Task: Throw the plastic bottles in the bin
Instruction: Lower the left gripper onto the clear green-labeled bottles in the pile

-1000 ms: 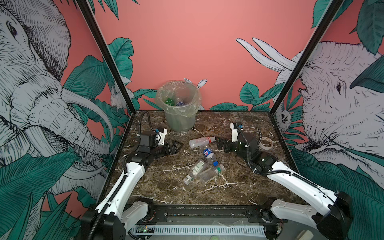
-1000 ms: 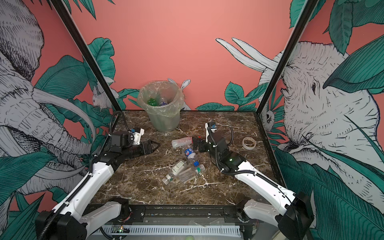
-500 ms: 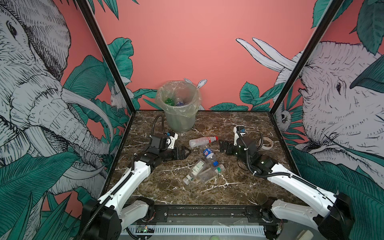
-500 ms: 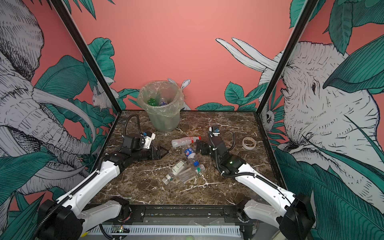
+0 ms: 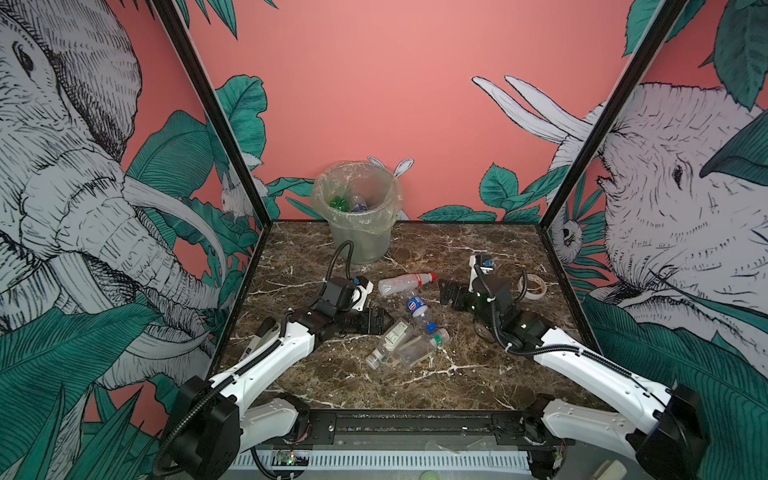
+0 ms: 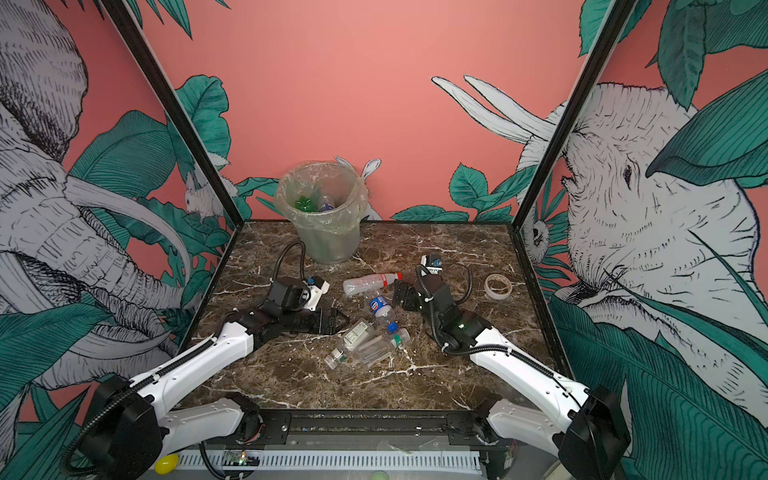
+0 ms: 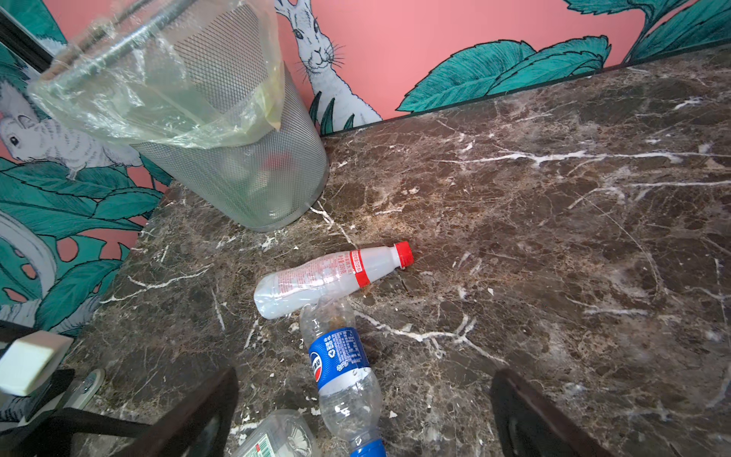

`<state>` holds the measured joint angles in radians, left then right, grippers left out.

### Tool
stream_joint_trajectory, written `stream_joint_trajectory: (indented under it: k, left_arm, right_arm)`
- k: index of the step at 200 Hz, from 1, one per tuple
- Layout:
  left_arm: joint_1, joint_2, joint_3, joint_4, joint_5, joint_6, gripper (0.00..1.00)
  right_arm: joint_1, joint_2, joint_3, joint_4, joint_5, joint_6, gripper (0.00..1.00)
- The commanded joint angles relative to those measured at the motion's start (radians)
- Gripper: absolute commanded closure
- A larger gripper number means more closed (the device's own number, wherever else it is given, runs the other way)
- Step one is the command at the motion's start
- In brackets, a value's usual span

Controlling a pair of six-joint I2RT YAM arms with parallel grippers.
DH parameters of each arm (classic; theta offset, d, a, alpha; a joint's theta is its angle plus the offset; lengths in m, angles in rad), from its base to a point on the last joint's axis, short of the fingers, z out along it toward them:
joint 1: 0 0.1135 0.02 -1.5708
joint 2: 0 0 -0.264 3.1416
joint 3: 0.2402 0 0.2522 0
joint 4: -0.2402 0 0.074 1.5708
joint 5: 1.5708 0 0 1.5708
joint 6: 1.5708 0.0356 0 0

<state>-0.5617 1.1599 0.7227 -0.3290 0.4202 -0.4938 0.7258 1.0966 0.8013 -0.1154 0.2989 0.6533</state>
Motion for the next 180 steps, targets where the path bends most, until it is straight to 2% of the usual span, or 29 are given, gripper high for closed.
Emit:
stream_joint_trajectory:
  k: [1,42,117,157,161,180]
  left_arm:
    - [-0.022,0.024,-0.016,0.02,-0.038,0.012,0.0]
    - [-0.039,0.092,-0.037,0.057,-0.035,0.011,0.01]
    - [-0.119,0.169,-0.014,0.051,-0.105,0.017,0.01]
    - [-0.133,0.224,0.006,0.037,-0.132,0.018,0.03]
    - [-0.164,0.227,0.01,0.034,-0.137,0.022,0.03]
    - [-0.189,0.244,0.027,0.023,-0.164,0.03,0.03]
  right_arm:
    - [-0.002,-0.03,-0.017,0.034,0.04,0.021,0.01]
    - [-0.003,-0.044,-0.028,0.023,0.055,0.017,0.01]
    - [-0.003,-0.049,-0.04,0.028,0.069,0.013,0.01]
    - [-0.006,-0.047,-0.043,0.029,0.067,0.013,0.01]
    - [-0.006,-0.047,-0.043,0.028,0.068,0.013,0.01]
    - [-0.008,-0.049,-0.048,0.031,0.068,0.015,0.01]
